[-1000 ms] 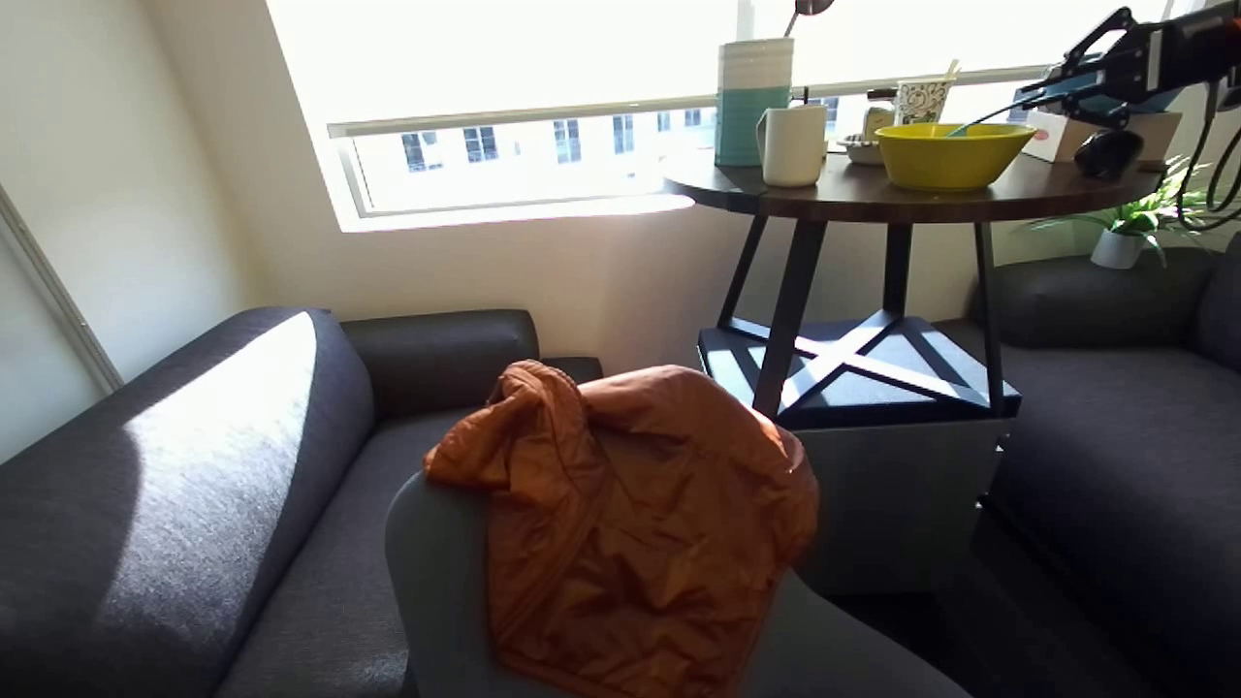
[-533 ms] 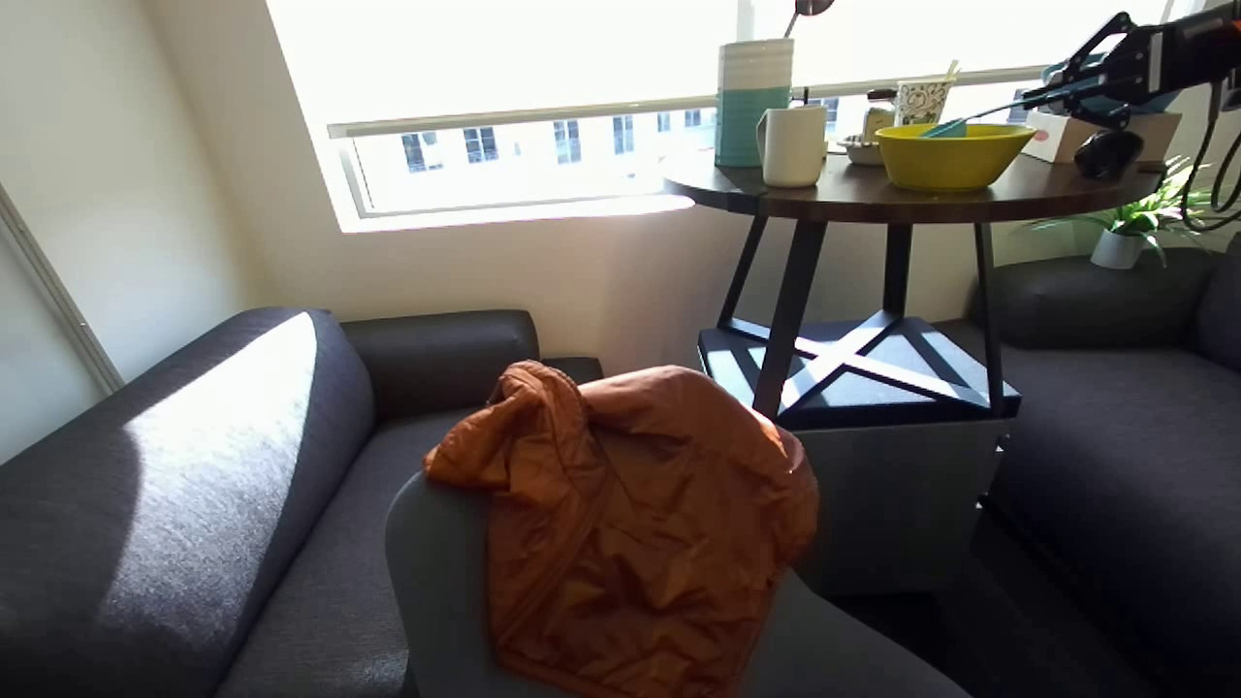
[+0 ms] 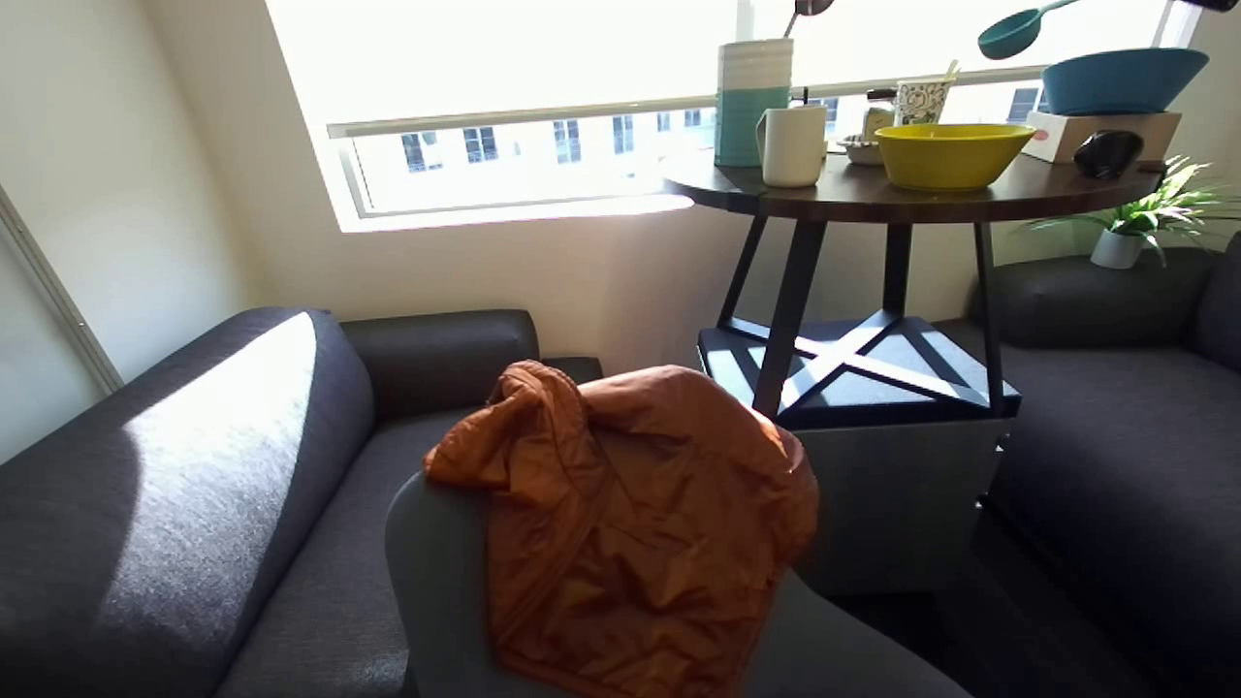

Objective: Use the blue ladle to put some of the contents of the yellow bowl into the white mug

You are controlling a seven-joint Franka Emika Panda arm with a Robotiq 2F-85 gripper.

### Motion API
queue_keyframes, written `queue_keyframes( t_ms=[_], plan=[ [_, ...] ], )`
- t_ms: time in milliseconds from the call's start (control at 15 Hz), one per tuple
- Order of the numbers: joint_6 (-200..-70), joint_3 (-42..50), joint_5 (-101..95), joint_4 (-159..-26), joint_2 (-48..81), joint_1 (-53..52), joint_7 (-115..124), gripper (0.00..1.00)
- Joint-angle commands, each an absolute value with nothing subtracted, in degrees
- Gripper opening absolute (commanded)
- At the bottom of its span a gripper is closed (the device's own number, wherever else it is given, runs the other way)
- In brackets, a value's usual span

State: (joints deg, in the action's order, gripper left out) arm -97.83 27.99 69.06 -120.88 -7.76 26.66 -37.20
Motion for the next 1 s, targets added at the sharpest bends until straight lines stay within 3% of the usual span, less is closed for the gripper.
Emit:
queue_keyframes(
  t_ms=[0,267,333,467,533,933],
  plan=[
    [-101.0,25.2,62.6,-121.8,-15.7,25.6,-36.8,0.02],
    [-109.4,21.7,61.8,-122.4,-18.4,23.6,-38.4,0.02],
    [-105.6,23.7,62.4,-121.2,-17.4,23.5,-37.5,0.08],
    [-108.2,22.7,62.4,-121.3,-17.5,22.7,-37.5,0.08],
    [-107.9,22.7,61.5,-121.5,-17.3,22.7,-38.1,0.02],
    [-112.6,19.1,45.7,-120.0,-16.2,20.6,-39.6,0.02]
  ],
)
